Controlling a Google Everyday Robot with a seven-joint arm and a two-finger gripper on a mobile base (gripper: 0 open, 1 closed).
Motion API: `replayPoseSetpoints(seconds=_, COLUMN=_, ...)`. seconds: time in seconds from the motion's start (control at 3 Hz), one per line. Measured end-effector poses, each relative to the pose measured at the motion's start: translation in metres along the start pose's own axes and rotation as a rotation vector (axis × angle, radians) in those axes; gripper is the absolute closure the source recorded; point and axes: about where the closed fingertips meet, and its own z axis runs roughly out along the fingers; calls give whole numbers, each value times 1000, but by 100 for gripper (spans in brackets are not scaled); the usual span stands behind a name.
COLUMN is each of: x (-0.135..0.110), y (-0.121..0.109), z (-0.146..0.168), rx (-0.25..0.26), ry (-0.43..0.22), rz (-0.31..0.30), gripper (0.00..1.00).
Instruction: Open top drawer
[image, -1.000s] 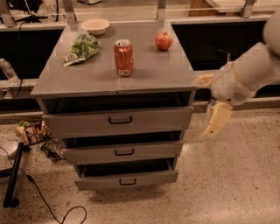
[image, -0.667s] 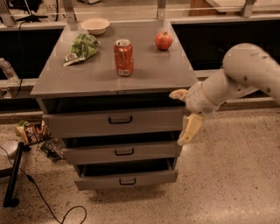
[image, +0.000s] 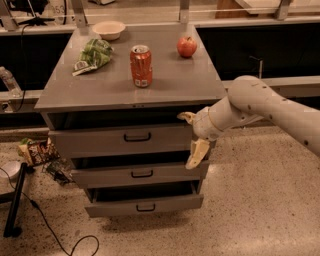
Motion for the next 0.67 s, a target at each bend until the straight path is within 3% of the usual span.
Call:
replayPoseSetpoints(seconds=0.33, x=3, y=-24, z=22, rx=52, ry=-22, rz=-19, gripper=2)
replayPoseSetpoints(seconds=0.67, x=5, y=-33, z=34, rx=63, ry=-25, rz=-30, gripper=26)
